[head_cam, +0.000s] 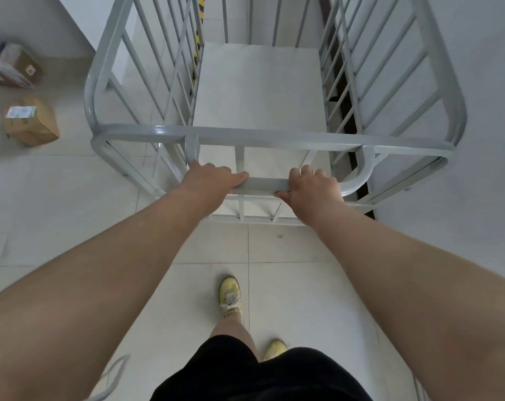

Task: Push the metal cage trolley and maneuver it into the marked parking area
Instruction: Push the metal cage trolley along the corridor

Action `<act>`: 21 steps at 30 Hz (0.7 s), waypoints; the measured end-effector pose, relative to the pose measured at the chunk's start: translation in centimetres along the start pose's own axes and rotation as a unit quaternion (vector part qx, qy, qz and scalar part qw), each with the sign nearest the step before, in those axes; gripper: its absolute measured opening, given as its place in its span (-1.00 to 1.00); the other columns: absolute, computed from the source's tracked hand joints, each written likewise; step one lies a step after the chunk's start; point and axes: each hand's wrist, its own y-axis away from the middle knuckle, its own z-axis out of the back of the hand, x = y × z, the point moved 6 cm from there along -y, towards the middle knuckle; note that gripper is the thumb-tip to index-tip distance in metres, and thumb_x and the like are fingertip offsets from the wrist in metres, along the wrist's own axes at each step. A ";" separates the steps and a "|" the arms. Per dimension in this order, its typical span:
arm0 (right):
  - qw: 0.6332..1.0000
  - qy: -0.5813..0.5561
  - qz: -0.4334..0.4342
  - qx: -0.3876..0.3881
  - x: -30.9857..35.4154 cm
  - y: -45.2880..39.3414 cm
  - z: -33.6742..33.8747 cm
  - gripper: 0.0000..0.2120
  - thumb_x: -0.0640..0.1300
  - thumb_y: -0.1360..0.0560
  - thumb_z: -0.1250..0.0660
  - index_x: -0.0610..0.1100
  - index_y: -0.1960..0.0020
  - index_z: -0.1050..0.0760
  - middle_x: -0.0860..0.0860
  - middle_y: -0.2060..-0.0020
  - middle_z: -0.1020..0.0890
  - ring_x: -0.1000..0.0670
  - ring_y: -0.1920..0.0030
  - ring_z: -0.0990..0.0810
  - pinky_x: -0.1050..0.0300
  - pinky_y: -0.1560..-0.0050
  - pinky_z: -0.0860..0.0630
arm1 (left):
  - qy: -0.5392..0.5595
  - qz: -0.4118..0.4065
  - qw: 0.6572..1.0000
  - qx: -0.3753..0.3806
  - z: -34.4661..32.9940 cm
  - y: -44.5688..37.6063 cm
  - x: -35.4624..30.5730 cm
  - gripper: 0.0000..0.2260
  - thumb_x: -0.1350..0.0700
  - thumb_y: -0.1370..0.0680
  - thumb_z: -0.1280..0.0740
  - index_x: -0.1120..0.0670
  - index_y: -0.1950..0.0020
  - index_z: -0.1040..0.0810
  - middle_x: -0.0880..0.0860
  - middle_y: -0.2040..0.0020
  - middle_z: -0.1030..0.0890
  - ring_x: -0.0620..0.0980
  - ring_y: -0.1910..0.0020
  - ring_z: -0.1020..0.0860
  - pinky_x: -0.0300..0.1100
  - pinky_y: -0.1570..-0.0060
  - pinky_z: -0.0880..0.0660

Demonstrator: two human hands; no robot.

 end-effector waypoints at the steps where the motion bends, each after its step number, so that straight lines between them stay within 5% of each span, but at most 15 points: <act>1: 1.000 -0.001 -0.001 0.000 -0.1 -1.2 0.5 -0.46 0.25 -0.58 0.02 -0.17 -0.29 -0.30 -0.10 -0.18 -0.43 -0.15 -0.17 -0.45 0.05 0.10 -0.30 | 0.004 -0.003 1.000 0.000 0.4 -1.1 0.8 -0.34 0.39 -0.52 -0.11 -0.08 -0.52 -0.06 0.10 -0.15 -0.49 0.17 -0.10 -0.50 0.05 -0.14 -0.41; 21: 1.000 -0.029 0.002 -0.012 -3.6 -25.1 9.4 -0.47 0.26 -0.58 0.01 -0.16 -0.25 -0.31 -0.10 -0.14 -0.44 -0.13 -0.10 -0.44 0.05 0.11 -0.28 | 0.027 0.049 0.998 -0.016 8.7 -21.4 14.3 -0.44 0.32 -0.58 -0.08 -0.17 -0.47 -0.17 0.06 -0.14 -0.51 0.15 -0.12 -0.51 -0.11 0.06 -0.29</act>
